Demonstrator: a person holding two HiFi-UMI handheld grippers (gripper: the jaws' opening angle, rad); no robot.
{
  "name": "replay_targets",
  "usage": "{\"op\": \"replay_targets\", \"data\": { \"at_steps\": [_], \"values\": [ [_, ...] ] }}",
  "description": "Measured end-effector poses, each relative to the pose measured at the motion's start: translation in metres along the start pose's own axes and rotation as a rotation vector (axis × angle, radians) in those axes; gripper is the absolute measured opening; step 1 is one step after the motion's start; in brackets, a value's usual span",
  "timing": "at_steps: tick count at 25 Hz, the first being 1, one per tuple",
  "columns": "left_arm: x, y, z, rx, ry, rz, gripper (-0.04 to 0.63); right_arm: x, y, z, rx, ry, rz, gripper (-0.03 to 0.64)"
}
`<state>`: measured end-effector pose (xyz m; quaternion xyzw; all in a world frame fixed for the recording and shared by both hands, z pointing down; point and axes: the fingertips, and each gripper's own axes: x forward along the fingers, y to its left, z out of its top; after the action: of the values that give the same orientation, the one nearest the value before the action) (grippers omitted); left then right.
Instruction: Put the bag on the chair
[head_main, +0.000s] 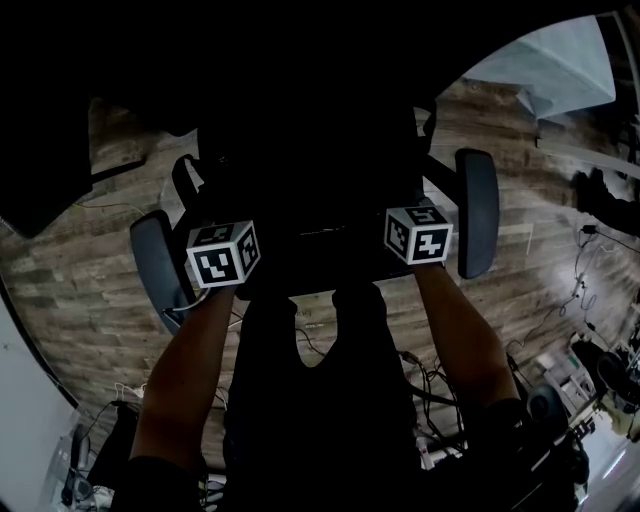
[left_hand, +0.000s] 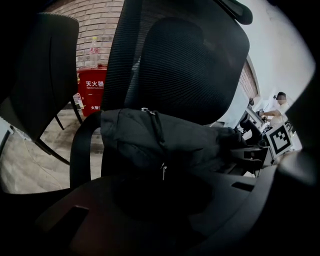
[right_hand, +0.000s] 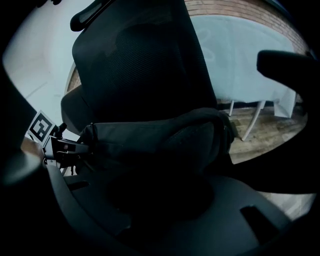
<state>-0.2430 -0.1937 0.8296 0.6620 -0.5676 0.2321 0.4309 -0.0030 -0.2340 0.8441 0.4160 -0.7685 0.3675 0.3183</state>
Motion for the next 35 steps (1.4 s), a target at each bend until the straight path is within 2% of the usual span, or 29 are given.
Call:
{"op": "replay_targets", "data": {
  "at_steps": [4, 10, 20, 25, 30, 35],
  "values": [
    [0.010, 0.001, 0.000, 0.009, 0.000, 0.035, 0.063, 0.009, -0.008, -0.002, 0.014, 0.014, -0.020, 0.110],
    [0.014, 0.007, -0.001, -0.020, -0.033, 0.056, 0.073, 0.019, -0.012, -0.002, 0.036, 0.020, -0.033, 0.124],
    [0.012, 0.012, 0.002, 0.001, -0.044, 0.103, 0.136, 0.026, -0.018, -0.005, 0.038, 0.055, -0.044, 0.150],
    [0.006, 0.013, 0.006, 0.031, -0.055, 0.165, 0.167, 0.027, -0.018, -0.004, 0.041, 0.053, -0.036, 0.156],
    [-0.008, 0.017, 0.005, 0.004, -0.072, 0.201, 0.192, 0.024, -0.018, -0.005, 0.042, 0.048, -0.025, 0.173],
    [-0.027, 0.020, 0.009, 0.082, -0.092, 0.244, 0.231, 0.023, -0.019, -0.005, 0.043, 0.057, -0.041, 0.191]
  ]
}}
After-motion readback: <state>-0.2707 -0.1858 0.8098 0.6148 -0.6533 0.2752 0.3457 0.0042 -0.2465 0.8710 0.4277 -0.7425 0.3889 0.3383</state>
